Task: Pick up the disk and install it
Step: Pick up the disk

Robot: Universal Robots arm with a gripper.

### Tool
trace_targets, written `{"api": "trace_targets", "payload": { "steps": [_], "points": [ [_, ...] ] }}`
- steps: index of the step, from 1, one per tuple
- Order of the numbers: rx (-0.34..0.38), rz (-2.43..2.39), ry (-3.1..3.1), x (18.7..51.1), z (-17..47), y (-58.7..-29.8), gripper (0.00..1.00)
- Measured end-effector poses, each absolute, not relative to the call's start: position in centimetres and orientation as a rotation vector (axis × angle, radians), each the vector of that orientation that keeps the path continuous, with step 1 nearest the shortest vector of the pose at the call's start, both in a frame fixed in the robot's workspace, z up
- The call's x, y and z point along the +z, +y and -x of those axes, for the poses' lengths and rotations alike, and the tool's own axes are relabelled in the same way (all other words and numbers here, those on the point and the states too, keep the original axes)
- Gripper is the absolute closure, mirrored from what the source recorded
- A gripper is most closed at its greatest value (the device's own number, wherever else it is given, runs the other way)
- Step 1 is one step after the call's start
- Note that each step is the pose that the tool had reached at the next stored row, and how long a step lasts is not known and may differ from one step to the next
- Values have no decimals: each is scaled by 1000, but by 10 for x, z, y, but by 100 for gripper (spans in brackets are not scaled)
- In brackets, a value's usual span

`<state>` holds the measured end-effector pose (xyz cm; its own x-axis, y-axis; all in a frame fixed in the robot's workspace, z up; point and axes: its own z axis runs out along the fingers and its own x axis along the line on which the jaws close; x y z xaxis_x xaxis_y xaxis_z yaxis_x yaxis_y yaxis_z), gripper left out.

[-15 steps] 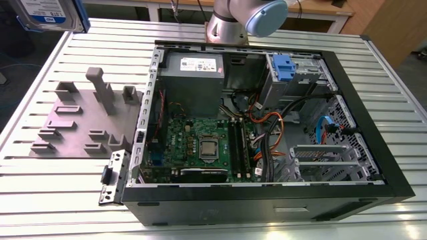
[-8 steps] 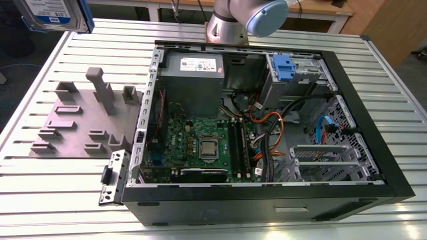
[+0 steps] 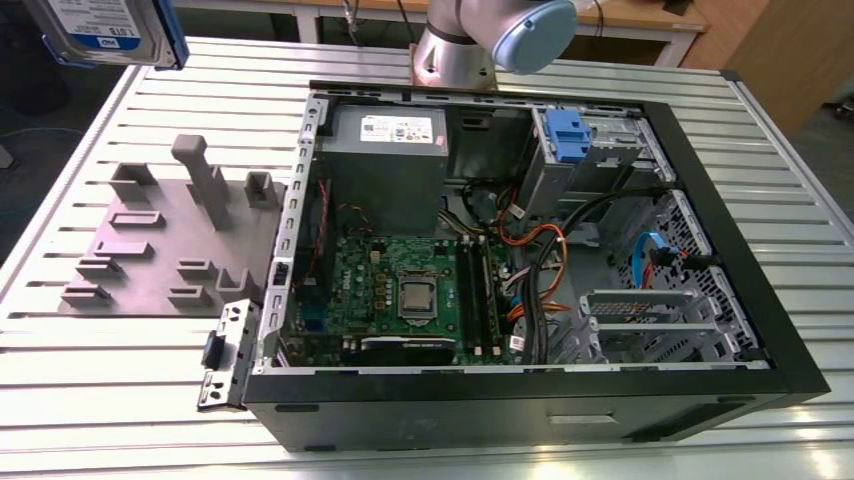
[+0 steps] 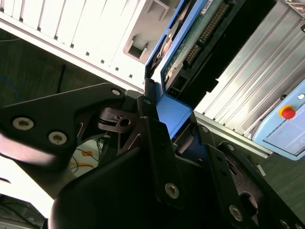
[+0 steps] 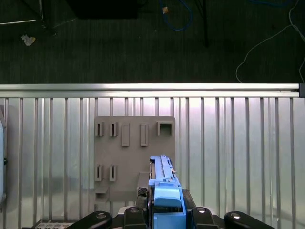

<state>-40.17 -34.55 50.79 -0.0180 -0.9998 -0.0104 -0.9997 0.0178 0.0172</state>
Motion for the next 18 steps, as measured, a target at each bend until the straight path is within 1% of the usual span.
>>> {"api": "trace_targets", "payload": {
  "steps": [18],
  "points": [
    [-31,-2198,-2238,508,399,-346,64]
  ]
}}
